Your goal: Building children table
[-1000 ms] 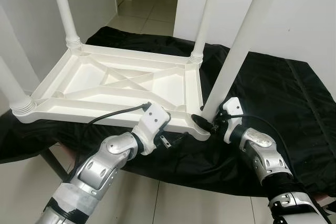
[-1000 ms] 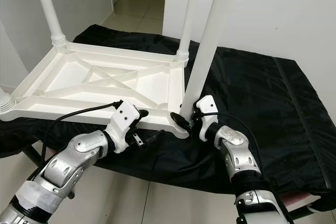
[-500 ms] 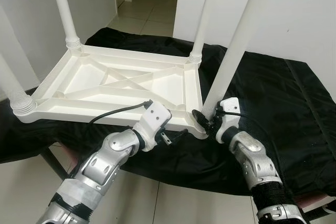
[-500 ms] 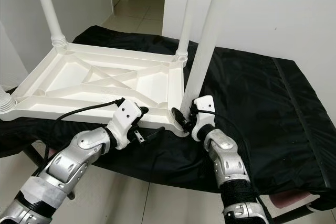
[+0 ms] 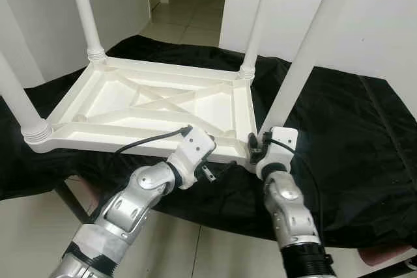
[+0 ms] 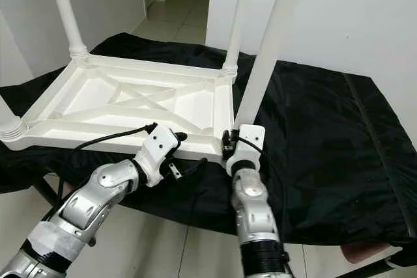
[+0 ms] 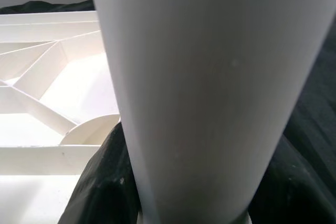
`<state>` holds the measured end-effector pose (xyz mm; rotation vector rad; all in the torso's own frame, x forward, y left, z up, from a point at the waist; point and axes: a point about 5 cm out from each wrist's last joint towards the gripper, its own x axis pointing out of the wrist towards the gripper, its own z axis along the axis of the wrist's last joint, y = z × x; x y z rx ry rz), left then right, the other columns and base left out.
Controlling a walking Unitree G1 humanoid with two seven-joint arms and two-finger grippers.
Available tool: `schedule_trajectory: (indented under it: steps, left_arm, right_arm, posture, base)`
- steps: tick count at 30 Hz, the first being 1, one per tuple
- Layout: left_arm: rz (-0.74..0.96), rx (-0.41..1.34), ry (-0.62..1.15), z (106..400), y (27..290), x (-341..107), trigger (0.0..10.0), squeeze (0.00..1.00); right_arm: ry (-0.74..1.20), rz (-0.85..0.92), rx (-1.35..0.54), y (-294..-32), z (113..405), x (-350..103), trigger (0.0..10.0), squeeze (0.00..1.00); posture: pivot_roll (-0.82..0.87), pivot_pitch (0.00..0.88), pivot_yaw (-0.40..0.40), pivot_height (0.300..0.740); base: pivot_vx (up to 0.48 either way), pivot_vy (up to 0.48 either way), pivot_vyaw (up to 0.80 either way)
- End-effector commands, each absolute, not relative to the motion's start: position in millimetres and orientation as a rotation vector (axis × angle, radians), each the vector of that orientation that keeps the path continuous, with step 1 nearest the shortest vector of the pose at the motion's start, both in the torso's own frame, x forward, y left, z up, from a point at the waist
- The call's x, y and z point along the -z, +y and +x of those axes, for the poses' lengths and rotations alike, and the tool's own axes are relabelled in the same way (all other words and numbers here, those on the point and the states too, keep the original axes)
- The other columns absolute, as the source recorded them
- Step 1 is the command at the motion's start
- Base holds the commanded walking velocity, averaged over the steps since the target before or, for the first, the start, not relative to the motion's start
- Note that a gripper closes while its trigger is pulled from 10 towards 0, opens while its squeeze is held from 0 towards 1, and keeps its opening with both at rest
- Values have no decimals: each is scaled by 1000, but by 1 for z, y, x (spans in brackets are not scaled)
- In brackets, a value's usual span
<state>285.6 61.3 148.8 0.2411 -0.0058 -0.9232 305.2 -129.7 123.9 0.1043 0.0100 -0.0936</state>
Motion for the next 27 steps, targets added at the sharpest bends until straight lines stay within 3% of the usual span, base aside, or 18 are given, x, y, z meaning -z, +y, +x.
schedule_trajectory:
  steps: [1,5,6,7,8,14,15,18,27]
  left_arm:
    - [246,937,-17,287,60,-150,10000,0]
    - [244,942,-24,286,60,-150,10000,0]
    - [242,947,-28,285,59,-150,10000,0]
    - [242,947,-28,285,59,-150,10000,0]
    - [238,950,-29,284,59,-150,10000,0]
    - [241,939,-35,283,60,-150,10000,0]
    - [271,926,-40,283,60,-148,10000,0]
    - [280,926,-41,283,60,-147,10000,0]
    - [241,991,-39,278,55,-150,10000,0]
  right_arm:
    - [89,127,181,-141,298,-109,10000,0]
    - [73,136,157,-141,295,-111,10000,0]
    - [58,155,131,-141,293,-113,10000,812]
    - [58,155,131,-141,293,-113,10000,812]
    - [35,161,99,-141,291,-116,10000,1000]
    - [36,109,71,-146,289,-116,10000,1000]
    - [48,64,74,-153,289,-114,10000,0]
    - [51,57,66,-156,290,-114,10000,0]
    - [38,-73,-234,-178,302,-123,10000,0]
  posture:
    - [-45,0,-50,740]
    - [-42,0,-49,740]
    - [-41,0,-50,740]
    - [-41,0,-50,740]
    - [-41,0,-51,740]
    - [-34,0,-63,740]
    - [-28,0,-76,740]
    - [-28,0,-76,740]
    - [-23,0,-82,740]
  base:
    - [0,0,0]
    - [0,0,0]
    - [0,0,0]
    - [0,0,0]
    - [0,0,0]
    - [0,0,0]
    - [0,0,0]
    - [0,0,0]
    - [0,0,0]
